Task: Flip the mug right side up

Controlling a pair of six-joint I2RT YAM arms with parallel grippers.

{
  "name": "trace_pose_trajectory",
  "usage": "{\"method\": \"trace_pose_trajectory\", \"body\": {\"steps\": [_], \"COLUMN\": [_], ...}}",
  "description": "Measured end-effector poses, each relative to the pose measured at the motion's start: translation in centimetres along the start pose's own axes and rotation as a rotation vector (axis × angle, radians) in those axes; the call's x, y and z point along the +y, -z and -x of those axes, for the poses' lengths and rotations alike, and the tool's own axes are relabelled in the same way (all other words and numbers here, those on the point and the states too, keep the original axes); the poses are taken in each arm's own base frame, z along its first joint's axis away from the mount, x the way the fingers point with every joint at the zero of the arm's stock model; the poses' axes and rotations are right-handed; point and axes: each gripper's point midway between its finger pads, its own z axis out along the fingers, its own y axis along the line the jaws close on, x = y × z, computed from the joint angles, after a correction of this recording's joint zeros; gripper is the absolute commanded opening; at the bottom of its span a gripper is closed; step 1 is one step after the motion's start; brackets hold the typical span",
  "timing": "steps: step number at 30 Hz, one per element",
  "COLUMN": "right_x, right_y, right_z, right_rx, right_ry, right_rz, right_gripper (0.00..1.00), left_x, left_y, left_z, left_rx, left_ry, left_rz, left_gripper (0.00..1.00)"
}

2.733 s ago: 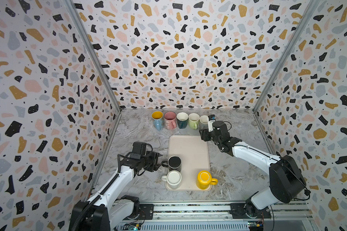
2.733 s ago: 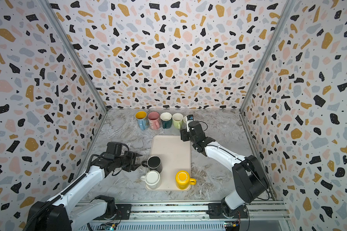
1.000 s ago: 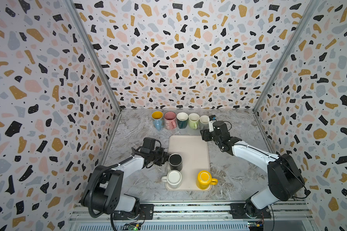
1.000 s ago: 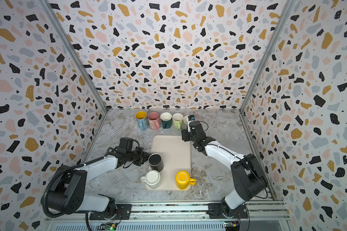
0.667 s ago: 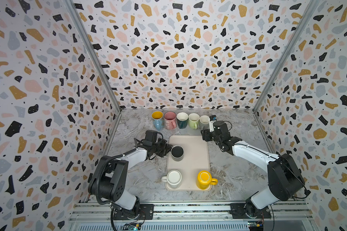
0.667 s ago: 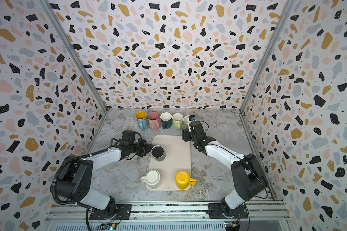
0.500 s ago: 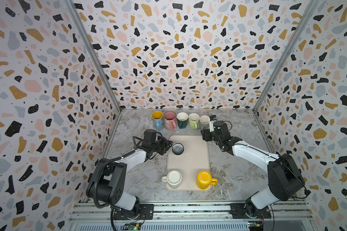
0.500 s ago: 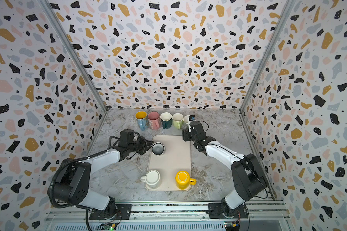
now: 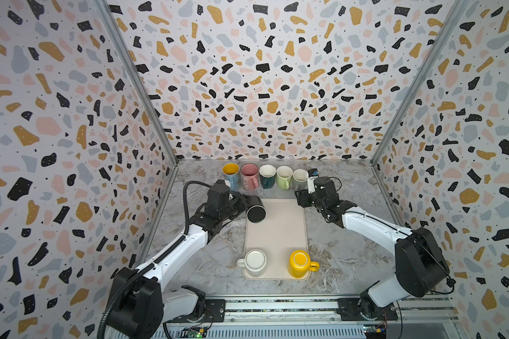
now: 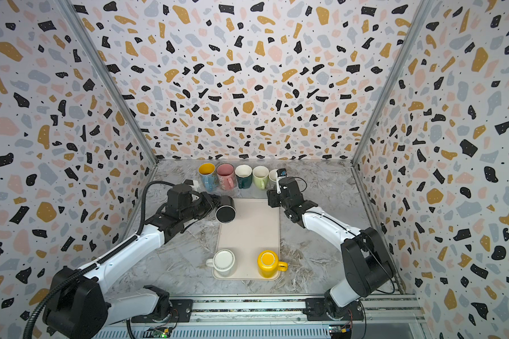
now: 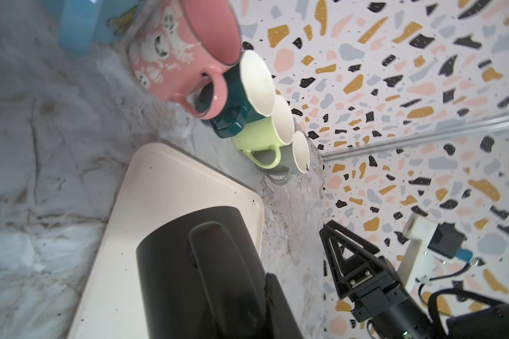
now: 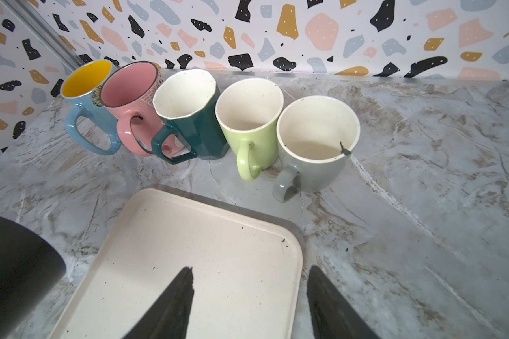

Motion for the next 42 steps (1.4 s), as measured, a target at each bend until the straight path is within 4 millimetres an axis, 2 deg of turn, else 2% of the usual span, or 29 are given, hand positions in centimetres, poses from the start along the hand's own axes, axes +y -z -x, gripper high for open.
{"method": "trace_pose_trajectory", "body": {"steps": [5,12,18,25,31,37,42], "right_x": [0.8,2.1,3.1,4.7,5.2,5.0,5.3], "right_y": [1.6,5.2,6.9,7.8,8.6,9.5,10.5], "right_z": [1.5,4.2,4.0,4.0,4.3,5.6,6.7], "right_rx": [-0.038,-0.132,-0.146,-0.15,-0.146,-0.162,-0.18], "right_ry": [0.006,0.043,0.095,0.16,0.193,0.196,0.214], "right_rz": [0.036,0.105,0.172,0.263,0.325,0.384,0.427], "right_gripper": [0.54,0.49,0.44,0.41,0.41,0.43,0.46], "left_x": [-1.8,-2.9,-5.2,-8.0,-7.7,-5.6,-6.3], "left_y": [0.9,1.7,2.9,4.0,3.0,-0.4,-0.4], "left_z": [-0.8,-2.8,-4.5,-4.6,-5.9,-9.1,-9.0], "left_rx": [-0.079,-0.216,-0.402,-0.631,-0.758,-0.678,-0.69], "left_ry": [-0.266,-0.608,-0.859,-1.022,-1.176,-1.473,-1.494], "left_rz": [0.032,0.116,0.136,0.224,0.414,0.615,0.627], "left_gripper": [0.0,0.0,0.0,0.0,0.0,0.0,0.0]}}
